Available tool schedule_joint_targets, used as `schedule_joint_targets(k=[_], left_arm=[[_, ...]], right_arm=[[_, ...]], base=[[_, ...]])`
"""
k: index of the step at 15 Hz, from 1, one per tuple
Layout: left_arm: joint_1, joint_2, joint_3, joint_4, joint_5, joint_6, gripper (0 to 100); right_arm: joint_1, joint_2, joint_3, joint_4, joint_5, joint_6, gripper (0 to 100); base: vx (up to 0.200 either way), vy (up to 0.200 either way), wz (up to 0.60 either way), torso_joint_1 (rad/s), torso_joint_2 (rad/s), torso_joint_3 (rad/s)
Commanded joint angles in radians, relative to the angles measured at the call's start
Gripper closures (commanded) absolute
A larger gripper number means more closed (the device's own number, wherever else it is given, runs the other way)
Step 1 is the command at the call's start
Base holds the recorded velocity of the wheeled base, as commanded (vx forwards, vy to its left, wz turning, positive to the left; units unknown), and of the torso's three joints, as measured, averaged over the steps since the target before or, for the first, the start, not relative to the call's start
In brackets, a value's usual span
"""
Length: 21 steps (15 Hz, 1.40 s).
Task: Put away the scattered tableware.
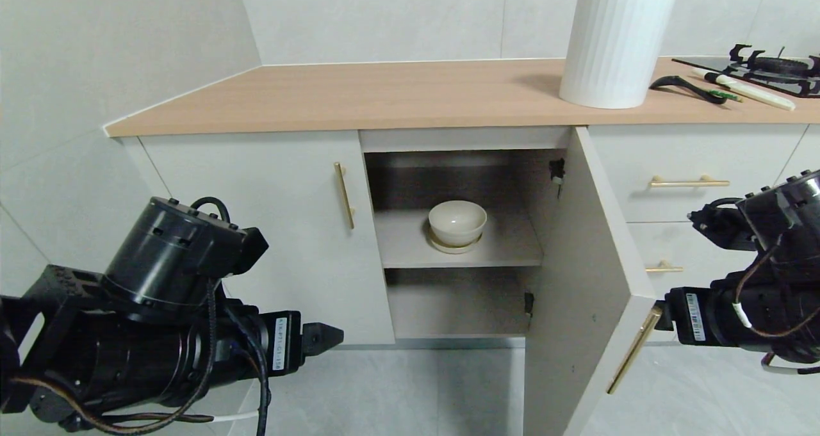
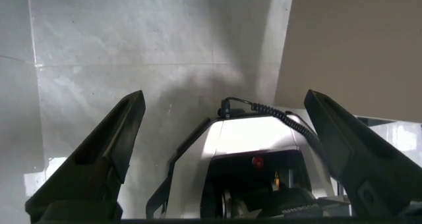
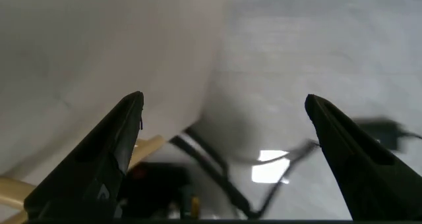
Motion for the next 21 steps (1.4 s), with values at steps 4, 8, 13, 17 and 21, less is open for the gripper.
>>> schedule_joint_targets(k=[4,8,13,17,21], left_arm=[[0.002,-0.021,-0.004,0.000,0.004,-0.001,0],[0.002,-0.029,-0.006,0.000,0.004,-0.001,0],[0.001,-0.035,-0.001,-0.017,-0.001,0.001,0],[0.001,-0.037,-0.003,-0.017,-0.001,0.001,0],[0.001,-0.028,-0.001,-0.017,0.001,0.004,0]], right_arm=[[0.005,0.181,-0.044,-0.136,0.150,-0.058,0],[0.017,0.310,-0.188,-0.152,0.151,-0.082,0],[0.037,0.427,-0.245,-0.238,0.156,-0.070,0],[0.048,0.519,-0.248,-0.391,0.153,0.030,0],[0.048,0.570,-0.246,-0.518,0.145,0.085,0]], base=[[0.000,0.000,0.00,0.000,0.00,0.000],[0.000,0.000,0.00,0.000,0.00,0.000],[0.000,0.000,0.00,0.000,0.00,0.000],[0.000,0.000,0.00,0.000,0.00,0.000],[0.000,0.000,0.00,0.000,0.00,0.000]])
